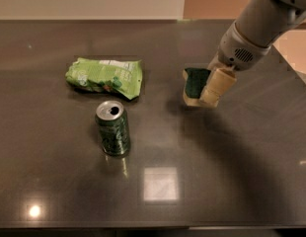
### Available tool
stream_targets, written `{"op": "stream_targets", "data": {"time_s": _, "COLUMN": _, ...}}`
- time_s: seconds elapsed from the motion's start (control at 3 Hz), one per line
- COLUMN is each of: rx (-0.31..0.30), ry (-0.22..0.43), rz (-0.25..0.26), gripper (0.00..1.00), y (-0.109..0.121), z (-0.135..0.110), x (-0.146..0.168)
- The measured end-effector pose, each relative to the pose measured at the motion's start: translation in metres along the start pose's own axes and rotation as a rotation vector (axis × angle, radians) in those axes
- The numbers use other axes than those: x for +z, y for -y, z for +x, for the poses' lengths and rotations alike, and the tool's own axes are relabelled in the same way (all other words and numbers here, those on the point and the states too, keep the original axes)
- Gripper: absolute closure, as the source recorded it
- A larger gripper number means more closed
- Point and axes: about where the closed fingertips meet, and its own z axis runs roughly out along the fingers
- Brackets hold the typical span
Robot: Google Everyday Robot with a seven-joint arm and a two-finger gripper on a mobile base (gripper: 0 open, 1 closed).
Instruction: Pick sponge
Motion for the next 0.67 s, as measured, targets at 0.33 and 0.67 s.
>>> {"op": "stream_targets", "data": {"time_s": 0.33, "rx": -0.045, "ry": 0.016, "rz": 0.036, "gripper": 1.00, "y": 0.0141, "z": -0.0087, "x": -0.0405}}
{"op": "stream_targets", "data": {"time_s": 0.67, "rx": -0.045, "ry": 0.016, "rz": 0.036, "gripper": 1.00, "y": 0.0141, "z": -0.0088, "x": -0.0405}}
